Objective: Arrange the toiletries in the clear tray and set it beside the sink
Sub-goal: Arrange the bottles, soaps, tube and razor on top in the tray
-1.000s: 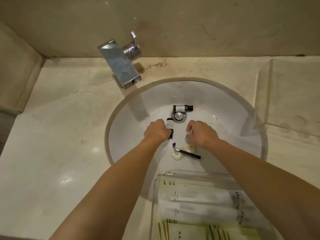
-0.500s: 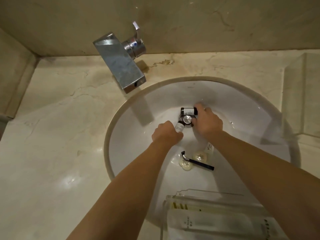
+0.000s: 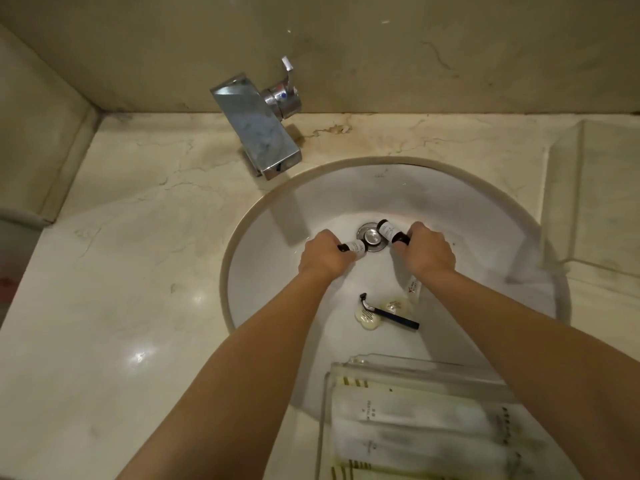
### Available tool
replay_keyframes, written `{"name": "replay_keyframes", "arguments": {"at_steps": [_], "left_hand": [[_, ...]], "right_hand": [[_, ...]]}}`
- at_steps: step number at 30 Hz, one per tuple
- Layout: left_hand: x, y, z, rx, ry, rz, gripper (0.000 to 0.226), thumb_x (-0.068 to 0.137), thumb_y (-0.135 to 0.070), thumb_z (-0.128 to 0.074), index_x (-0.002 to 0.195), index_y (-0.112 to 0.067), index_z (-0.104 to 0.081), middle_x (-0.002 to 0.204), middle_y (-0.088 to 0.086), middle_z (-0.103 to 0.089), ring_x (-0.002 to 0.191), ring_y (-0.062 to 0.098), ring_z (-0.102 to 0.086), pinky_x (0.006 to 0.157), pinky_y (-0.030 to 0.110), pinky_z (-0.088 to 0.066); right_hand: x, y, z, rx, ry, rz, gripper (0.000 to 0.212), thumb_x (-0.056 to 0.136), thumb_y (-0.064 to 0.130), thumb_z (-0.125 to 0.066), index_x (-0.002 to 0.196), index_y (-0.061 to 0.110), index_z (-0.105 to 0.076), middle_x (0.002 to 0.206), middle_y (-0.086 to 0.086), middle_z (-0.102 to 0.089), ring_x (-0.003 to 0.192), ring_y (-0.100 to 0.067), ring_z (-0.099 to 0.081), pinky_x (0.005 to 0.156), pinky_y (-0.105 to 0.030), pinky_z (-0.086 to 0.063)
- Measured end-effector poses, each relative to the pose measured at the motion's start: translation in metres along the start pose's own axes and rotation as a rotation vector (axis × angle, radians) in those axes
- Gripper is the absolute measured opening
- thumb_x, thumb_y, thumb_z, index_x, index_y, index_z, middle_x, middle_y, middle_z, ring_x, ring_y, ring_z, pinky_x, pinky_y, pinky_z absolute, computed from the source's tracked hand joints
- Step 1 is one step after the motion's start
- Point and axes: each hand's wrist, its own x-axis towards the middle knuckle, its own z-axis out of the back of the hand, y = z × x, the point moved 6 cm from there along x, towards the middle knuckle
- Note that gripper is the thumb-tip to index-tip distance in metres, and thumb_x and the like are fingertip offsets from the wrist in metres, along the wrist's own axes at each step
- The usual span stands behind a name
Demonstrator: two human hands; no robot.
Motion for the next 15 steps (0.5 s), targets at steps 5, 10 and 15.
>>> {"name": "replay_keyframes", "arguments": {"at_steps": [5, 10, 15], "left_hand": [[-0.017, -0.007, 0.008, -0.414, 0.033, 0.097, 0.024, 0.075, -0.012, -0.078, 0.085, -0.015, -0.056, 0.090, 0.007, -0.060, 0.078, 0.021, -0.056, 0.065, 0.029, -0.046], [-0.044, -0.020, 0.019, -0.737, 0.110, 0.122, 0.025, 0.075, 0.002, -0.072, 0.096, -0.008, -0.062, 0.096, 0.007, -0.062, 0.087, 0.019, -0.058, 0.072, 0.027, -0.051], [-0.072, -0.035, 0.029, -0.932, 0.156, 0.110, 0.018, 0.080, 0.005, -0.065, 0.089, -0.010, -0.062, 0.085, 0.005, -0.064, 0.079, 0.017, -0.060, 0.084, 0.031, -0.050]], "right_hand": [[-0.016, 0.002, 0.014, 0.321, -0.014, 0.048, 0.022, 0.090, 0.023, -0.057, 0.104, 0.007, -0.059, 0.092, -0.010, -0.060, 0.080, -0.026, -0.052, 0.059, -0.030, -0.036], [-0.037, 0.000, 0.024, 0.711, 0.026, -0.022, 0.011, 0.086, 0.023, -0.064, 0.086, 0.014, -0.059, 0.089, -0.011, -0.069, 0.083, -0.030, -0.068, 0.080, -0.042, -0.055], [-0.068, 0.000, 0.033, 1.091, 0.148, -0.108, 0.015, 0.094, 0.017, -0.059, 0.102, 0.004, -0.058, 0.104, -0.013, -0.065, 0.075, -0.019, -0.067, 0.084, -0.037, -0.057]]}}
